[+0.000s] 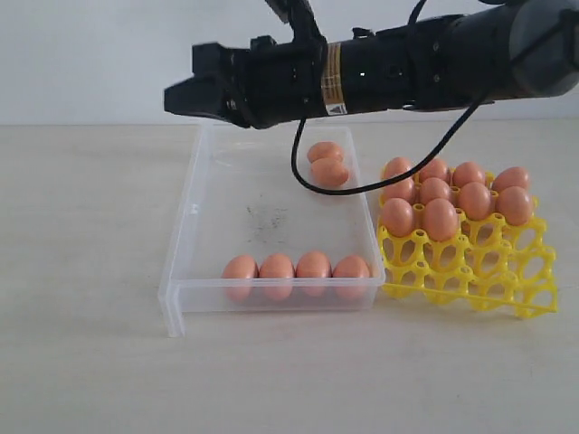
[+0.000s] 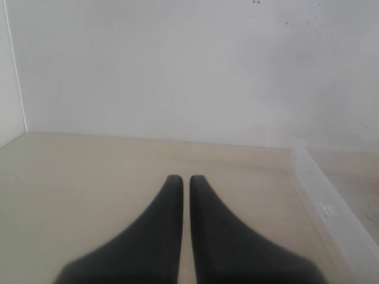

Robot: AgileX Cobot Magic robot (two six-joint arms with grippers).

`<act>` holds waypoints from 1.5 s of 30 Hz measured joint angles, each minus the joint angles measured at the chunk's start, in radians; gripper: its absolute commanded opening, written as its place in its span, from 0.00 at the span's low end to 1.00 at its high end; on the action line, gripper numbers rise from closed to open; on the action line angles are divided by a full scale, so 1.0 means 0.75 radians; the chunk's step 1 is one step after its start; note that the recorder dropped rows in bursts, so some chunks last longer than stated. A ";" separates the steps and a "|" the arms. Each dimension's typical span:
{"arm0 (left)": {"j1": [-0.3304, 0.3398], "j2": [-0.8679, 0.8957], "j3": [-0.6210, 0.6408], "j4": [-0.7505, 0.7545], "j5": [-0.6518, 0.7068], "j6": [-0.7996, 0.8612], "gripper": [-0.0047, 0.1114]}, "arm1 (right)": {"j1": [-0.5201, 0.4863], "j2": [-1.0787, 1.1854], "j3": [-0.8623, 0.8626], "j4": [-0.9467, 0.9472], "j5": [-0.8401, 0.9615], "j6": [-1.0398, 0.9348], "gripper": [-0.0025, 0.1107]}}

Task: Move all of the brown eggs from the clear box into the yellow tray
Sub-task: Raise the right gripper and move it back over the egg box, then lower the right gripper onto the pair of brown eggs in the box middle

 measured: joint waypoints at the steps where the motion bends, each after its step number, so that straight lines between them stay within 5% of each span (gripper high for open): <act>1: 0.000 0.000 0.000 0.000 0.000 0.000 0.07 | 0.000 0.000 0.000 0.050 -0.044 -0.015 0.02; 5: 0.000 0.000 0.000 0.000 0.000 0.000 0.07 | -0.003 -0.052 -0.018 0.194 0.125 -0.383 0.02; 13: 0.000 0.000 0.000 0.000 0.000 0.000 0.07 | 0.163 -0.132 0.011 -0.167 1.289 -1.810 0.02; 18: 0.000 0.000 0.000 0.000 0.000 0.000 0.07 | 0.186 -0.043 -0.022 -0.262 1.933 -1.900 0.02; 21: 0.000 0.000 0.000 0.000 0.000 0.000 0.07 | 0.163 0.019 -0.193 0.053 2.244 -1.917 0.02; 27: 0.000 0.000 0.000 0.000 0.000 0.000 0.07 | -0.055 0.098 -0.573 1.492 2.639 -2.467 0.02; 30: 0.000 0.000 0.000 0.000 0.000 0.000 0.07 | -0.122 0.136 -0.645 2.076 2.679 -2.790 0.06; 33: 0.000 0.000 0.000 0.000 0.000 0.000 0.07 | -0.110 0.145 -0.656 2.307 2.582 -2.985 0.22; 37: 0.000 0.000 0.000 0.000 0.000 0.000 0.07 | -0.070 0.162 -0.668 2.295 2.436 -3.086 0.49; 45: 0.000 0.000 0.000 0.000 0.000 0.000 0.07 | -0.055 0.319 -0.679 1.985 2.164 -2.967 0.47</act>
